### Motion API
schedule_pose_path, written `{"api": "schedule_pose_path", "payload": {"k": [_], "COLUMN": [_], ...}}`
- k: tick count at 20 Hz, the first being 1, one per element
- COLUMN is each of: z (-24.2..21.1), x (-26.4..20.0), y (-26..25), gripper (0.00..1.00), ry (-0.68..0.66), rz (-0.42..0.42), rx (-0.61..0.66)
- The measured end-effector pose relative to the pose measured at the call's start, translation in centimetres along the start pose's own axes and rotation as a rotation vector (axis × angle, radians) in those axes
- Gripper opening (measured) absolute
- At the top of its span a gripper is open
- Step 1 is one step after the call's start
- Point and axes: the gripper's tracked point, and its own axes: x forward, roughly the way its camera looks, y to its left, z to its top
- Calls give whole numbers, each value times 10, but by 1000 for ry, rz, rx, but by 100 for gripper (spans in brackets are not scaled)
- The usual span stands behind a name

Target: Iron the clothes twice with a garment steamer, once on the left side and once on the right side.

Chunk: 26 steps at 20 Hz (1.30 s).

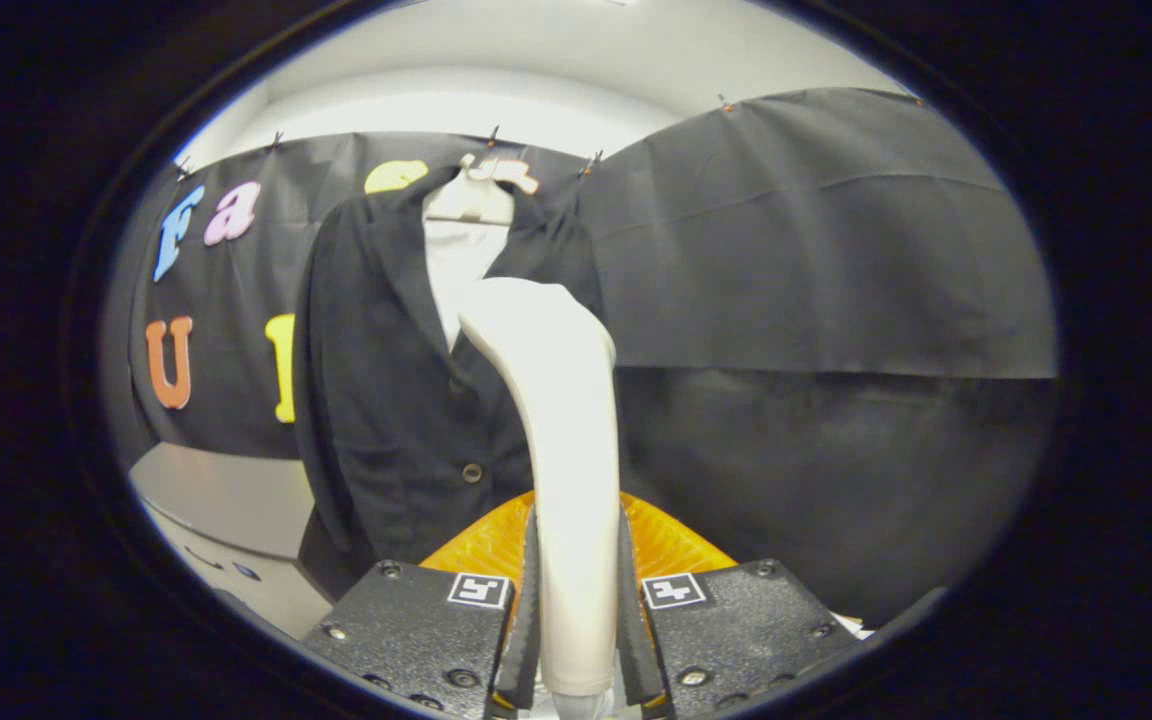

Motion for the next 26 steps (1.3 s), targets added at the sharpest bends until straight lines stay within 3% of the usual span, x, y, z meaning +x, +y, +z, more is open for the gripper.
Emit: {"api": "schedule_pose_path", "payload": {"k": [3,11,16,26], "z": [39,107,163,222], "x": [6,86,120,184], "y": [-9,-19,-22,2], "gripper": [35,35,35,35], "ry": [-69,-157,-259,-317], "rz": [23,144,173,219], "rx": [55,120,122,75]}}
